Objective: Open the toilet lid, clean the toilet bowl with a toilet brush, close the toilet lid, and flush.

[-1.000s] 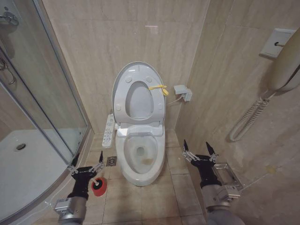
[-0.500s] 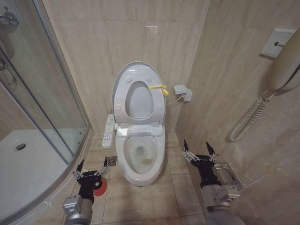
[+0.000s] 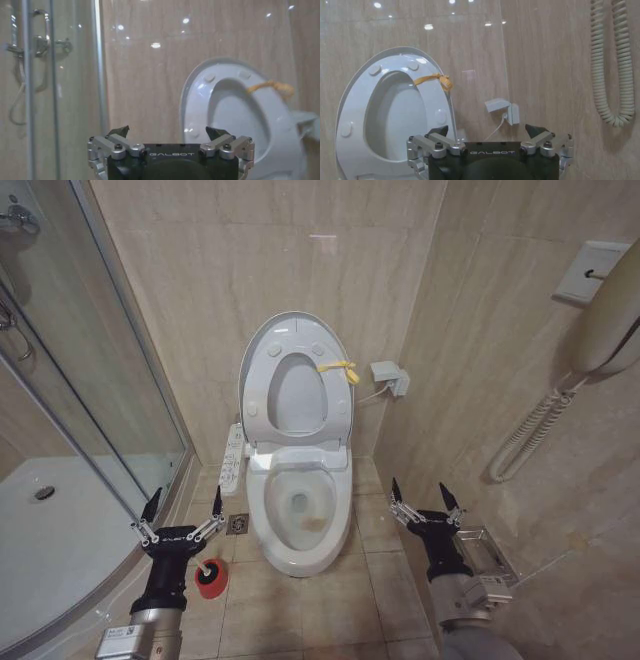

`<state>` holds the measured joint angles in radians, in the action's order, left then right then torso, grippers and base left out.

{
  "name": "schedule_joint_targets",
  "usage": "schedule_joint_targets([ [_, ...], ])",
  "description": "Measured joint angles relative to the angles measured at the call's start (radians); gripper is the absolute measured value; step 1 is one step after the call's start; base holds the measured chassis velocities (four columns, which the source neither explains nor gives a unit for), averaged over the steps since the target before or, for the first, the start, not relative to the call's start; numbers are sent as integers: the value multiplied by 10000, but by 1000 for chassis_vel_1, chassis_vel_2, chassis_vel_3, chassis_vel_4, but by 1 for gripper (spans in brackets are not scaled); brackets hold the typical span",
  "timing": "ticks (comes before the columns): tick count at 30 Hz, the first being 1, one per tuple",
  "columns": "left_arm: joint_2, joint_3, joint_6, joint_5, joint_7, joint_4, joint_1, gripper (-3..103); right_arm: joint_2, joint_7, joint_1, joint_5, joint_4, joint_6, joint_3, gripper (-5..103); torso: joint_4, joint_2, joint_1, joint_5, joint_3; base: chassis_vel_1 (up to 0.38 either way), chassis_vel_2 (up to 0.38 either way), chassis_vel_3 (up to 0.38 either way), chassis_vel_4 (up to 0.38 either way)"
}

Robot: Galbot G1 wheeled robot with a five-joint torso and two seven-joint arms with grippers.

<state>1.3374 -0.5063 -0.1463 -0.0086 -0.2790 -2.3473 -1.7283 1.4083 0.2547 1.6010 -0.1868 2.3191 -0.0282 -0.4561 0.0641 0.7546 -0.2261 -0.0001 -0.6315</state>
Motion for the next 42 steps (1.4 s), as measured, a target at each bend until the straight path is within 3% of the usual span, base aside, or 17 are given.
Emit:
schedule_joint_targets([
  [2, -98, -116, -639, 129, -219, 501, -65, 100, 0, 0, 0, 0, 0, 0, 0, 100, -2, 0, 0, -1, 0, 0, 0, 0, 0],
  [10, -116, -141, -772, 154, -265, 611, -72, 100, 0, 0, 0, 0, 0, 0, 0, 100, 0, -1, 0, 0, 0, 0, 0, 0, 0],
  [12, -117, -289, -1072, 87, -461, 846, -122, 100, 0, 0, 0, 0, -1, 0, 0, 100, 5, 0, 0, 2, 0, 0, 0, 0, 0],
  [14, -175, -773, -1494, -145, -844, 1329, -236, 100, 0, 3, 1, 0, -1, 0, -2, 100, -9, -3, -1, -7, -2, 0, 0, 0, 0],
  [15, -252, -1026, -1558, -214, -911, 1394, -216, 100, 1, 0, -2, 0, 0, 0, 1, 100, -1, -2, -1, 0, 0, 0, 0, 0, 0],
  [23, -611, -1757, -1518, -571, -966, 1772, -29, 100, 0, 0, -1, 0, -1, 0, 1, 100, 0, -2, 0, -2, 0, 0, 0, 0, 0],
  [42, -229, -1246, -1683, -130, -924, 1660, -3, 100, 0, 1, 5, 0, 0, 0, 1, 100, 1, 0, 2, 1, 1, -6, 6, 5, -8],
])
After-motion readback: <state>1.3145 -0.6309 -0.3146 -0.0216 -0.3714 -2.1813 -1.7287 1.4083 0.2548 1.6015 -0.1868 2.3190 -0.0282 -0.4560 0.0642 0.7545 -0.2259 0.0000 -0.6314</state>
